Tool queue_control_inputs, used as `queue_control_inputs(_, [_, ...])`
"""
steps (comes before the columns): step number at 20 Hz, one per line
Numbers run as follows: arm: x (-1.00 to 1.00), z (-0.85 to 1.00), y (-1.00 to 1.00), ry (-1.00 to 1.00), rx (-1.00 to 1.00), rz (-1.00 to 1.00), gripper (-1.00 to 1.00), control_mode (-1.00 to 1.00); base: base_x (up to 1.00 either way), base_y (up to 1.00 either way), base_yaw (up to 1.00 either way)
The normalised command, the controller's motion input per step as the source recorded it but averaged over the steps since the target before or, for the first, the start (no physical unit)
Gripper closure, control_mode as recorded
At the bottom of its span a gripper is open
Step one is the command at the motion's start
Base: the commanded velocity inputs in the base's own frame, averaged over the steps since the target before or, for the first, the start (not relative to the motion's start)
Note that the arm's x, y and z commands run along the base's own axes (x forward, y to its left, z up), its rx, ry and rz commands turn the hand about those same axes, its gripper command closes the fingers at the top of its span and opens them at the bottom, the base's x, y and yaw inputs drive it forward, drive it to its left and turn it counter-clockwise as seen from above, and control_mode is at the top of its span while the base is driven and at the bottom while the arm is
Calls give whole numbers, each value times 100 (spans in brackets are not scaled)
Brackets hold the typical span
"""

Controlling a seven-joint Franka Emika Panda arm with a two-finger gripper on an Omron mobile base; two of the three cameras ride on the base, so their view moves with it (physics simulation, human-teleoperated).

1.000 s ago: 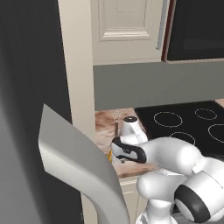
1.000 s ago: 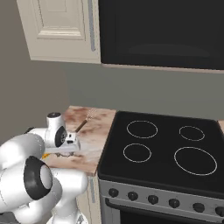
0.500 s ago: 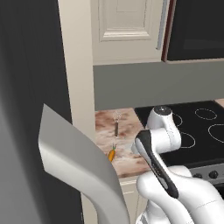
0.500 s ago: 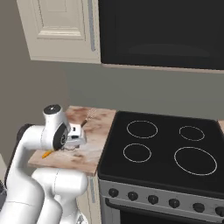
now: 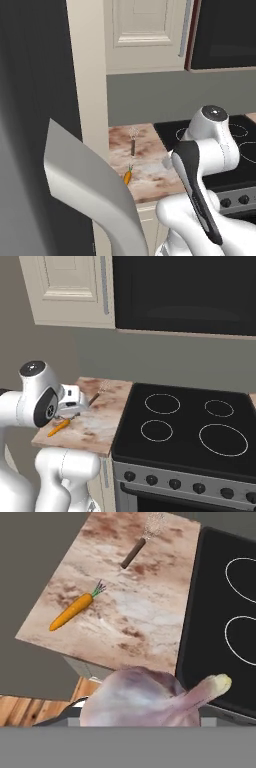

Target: Place the garlic and carrot inside the fridge drawer. Close the drawer after placing the vegetables.

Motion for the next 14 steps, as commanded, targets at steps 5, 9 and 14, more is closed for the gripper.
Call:
queue_control_inputs(5, [-7, -4, 12, 1, -5, 0, 100, -100, 0, 0, 0])
queue_control_inputs(9, [-25, -7, -13, 0, 0, -2, 100, 100, -40, -25, 0])
queue_control_inputs(14, [0, 0, 0, 0, 0, 0, 100, 100, -100, -27, 24])
